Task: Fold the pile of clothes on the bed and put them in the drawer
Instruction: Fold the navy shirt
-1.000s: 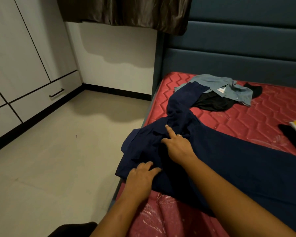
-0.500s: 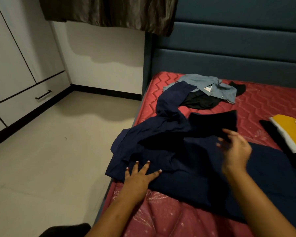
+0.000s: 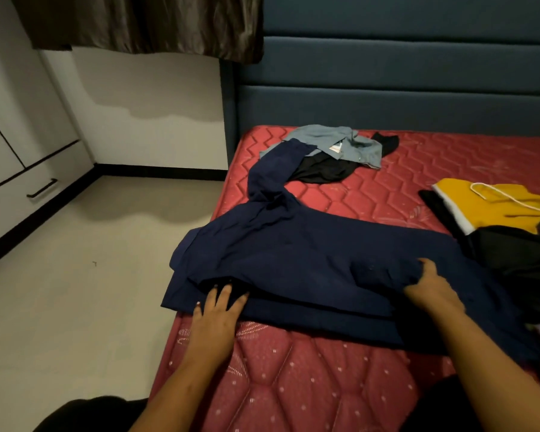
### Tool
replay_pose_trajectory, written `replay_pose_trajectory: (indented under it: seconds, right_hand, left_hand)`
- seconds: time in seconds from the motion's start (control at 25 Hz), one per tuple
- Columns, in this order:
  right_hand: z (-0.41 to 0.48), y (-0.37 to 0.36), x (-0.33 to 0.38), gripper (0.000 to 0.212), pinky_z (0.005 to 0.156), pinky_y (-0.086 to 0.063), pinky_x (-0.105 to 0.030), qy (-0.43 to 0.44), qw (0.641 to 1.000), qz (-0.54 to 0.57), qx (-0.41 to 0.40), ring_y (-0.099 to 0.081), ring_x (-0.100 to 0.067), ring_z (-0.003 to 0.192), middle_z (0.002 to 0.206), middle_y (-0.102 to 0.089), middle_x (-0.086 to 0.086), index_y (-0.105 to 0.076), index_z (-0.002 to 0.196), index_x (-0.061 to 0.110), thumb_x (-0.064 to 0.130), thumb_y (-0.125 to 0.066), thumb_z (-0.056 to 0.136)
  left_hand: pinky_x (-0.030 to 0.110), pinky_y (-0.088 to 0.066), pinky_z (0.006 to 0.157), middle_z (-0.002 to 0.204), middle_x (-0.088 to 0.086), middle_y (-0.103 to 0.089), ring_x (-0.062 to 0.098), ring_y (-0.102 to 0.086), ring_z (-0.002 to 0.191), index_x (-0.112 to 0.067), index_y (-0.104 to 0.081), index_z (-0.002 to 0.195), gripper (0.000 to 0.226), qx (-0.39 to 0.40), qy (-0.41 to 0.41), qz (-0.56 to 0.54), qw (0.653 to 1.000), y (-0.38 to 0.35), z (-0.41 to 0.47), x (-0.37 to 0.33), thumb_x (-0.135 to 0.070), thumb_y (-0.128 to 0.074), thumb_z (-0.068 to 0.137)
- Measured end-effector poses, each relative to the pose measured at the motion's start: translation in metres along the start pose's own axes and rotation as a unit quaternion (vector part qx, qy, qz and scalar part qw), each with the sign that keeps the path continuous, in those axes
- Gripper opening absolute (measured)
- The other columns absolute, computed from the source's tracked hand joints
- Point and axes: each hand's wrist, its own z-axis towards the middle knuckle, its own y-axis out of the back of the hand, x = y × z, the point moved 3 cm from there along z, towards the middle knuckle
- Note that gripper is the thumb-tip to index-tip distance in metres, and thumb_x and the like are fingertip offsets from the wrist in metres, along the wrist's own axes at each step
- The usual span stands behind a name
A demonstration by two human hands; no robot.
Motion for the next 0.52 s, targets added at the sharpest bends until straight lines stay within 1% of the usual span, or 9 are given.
replay_pose_trajectory:
  seconds: [0.04,0.08,0.12,0.2,0.24,0.28,0.36,0.44,0.52]
  right_hand:
    - [0.002,-0.002,0.006,0.073,0.096,-0.041,-0.045,0.033,0.999,-0.019,0.019,-0.047,-0.041,0.119,0.14,-0.039,-0.018,-0.016,0.146,0.036,0.034,-0.058,0.087]
    - [0.004,-0.006,0.01,0.076,0.099,-0.042,-0.045,0.07,0.996,-0.016,0.05,-0.046,-0.041,0.12,0.141,-0.036,-0.018,-0.019,0.147,0.037,0.028,-0.061,0.084]
    - [0.008,-0.011,0.014,0.084,0.1,-0.043,-0.045,0.099,0.991,0.0,0.094,-0.046,-0.041,0.121,0.143,-0.033,-0.019,-0.02,0.148,0.037,0.018,-0.065,0.08]
    - [0.014,-0.02,0.016,0.102,0.099,-0.045,-0.043,0.129,0.978,0.021,0.165,-0.045,-0.039,0.124,0.146,-0.031,-0.018,-0.019,0.149,0.04,0.006,-0.072,0.069]
    - [0.016,-0.023,0.018,0.107,0.1,-0.045,-0.043,0.135,0.977,0.029,0.166,-0.044,-0.039,0.125,0.146,-0.031,-0.017,-0.018,0.149,0.041,0.006,-0.075,0.066]
    - [0.02,-0.025,0.018,0.107,0.101,-0.045,-0.042,0.134,0.979,0.057,0.142,-0.044,-0.039,0.125,0.146,-0.033,-0.017,-0.019,0.149,0.041,0.008,-0.078,0.066]
    - [0.027,-0.027,0.02,0.092,0.099,-0.045,-0.037,0.118,0.973,0.185,0.073,-0.049,-0.036,0.121,0.138,-0.042,-0.018,-0.033,0.146,0.032,0.006,-0.079,0.07]
    - [0.031,-0.025,0.023,0.072,0.094,-0.048,-0.035,0.093,0.944,0.316,0.035,-0.054,-0.031,0.114,0.129,-0.051,-0.013,-0.049,0.136,0.025,0.001,-0.076,0.073]
    - [0.034,-0.011,0.02,0.06,0.092,-0.049,-0.032,0.078,0.909,0.409,-0.031,-0.057,-0.026,0.108,0.125,-0.056,-0.01,-0.059,0.123,0.025,-0.003,-0.074,0.073]
  left_hand:
    - [0.057,-0.048,0.091,0.149,0.011,-0.033,0.035,-0.032,0.133,-0.023,-0.054,0.134,0.076,-0.033,-0.019,-0.002,0.999,0.002,-0.001,-0.004,0.002,-0.076,0.066]
    - [0.054,-0.055,0.079,0.145,0.011,-0.038,0.035,-0.037,0.127,-0.018,-0.064,0.122,0.069,-0.067,-0.036,-0.003,0.997,0.002,0.001,-0.008,-0.001,-0.082,0.057]
    - [0.051,-0.057,0.071,0.144,0.011,-0.039,0.035,-0.039,0.125,-0.017,-0.068,0.115,0.063,-0.081,-0.044,-0.011,0.996,0.003,0.003,-0.012,-0.005,-0.084,0.055]
    - [0.051,-0.057,0.069,0.15,0.008,-0.033,0.036,-0.034,0.13,-0.019,-0.069,0.112,0.052,-0.073,-0.047,-0.033,0.996,0.002,0.009,-0.027,-0.013,-0.08,0.061]
    - [0.054,-0.056,0.07,0.154,0.007,-0.027,0.037,-0.029,0.133,-0.02,-0.069,0.113,0.048,-0.068,-0.038,-0.047,0.996,0.002,0.012,-0.034,-0.015,-0.074,0.065]
    - [0.058,-0.054,0.072,0.157,0.006,-0.02,0.037,-0.024,0.137,-0.021,-0.069,0.113,0.044,-0.07,-0.027,-0.059,0.995,0.001,0.014,-0.039,-0.019,-0.066,0.07]
    - [0.06,-0.051,0.077,0.16,0.004,-0.011,0.039,-0.017,0.141,-0.02,-0.069,0.111,0.04,-0.085,-0.01,-0.084,0.993,0.004,0.019,-0.044,-0.035,-0.046,0.081]
    - [0.054,-0.052,0.076,0.161,0.002,-0.012,0.04,-0.022,0.14,-0.018,-0.07,0.103,0.061,-0.076,-0.012,-0.076,0.994,0.012,0.025,-0.053,-0.061,-0.03,0.088]
    - [0.041,-0.052,0.072,0.161,-0.005,-0.014,0.031,-0.031,0.134,-0.018,-0.066,0.095,0.091,-0.047,-0.003,-0.056,0.997,0.02,0.034,-0.062,-0.083,-0.004,0.079]
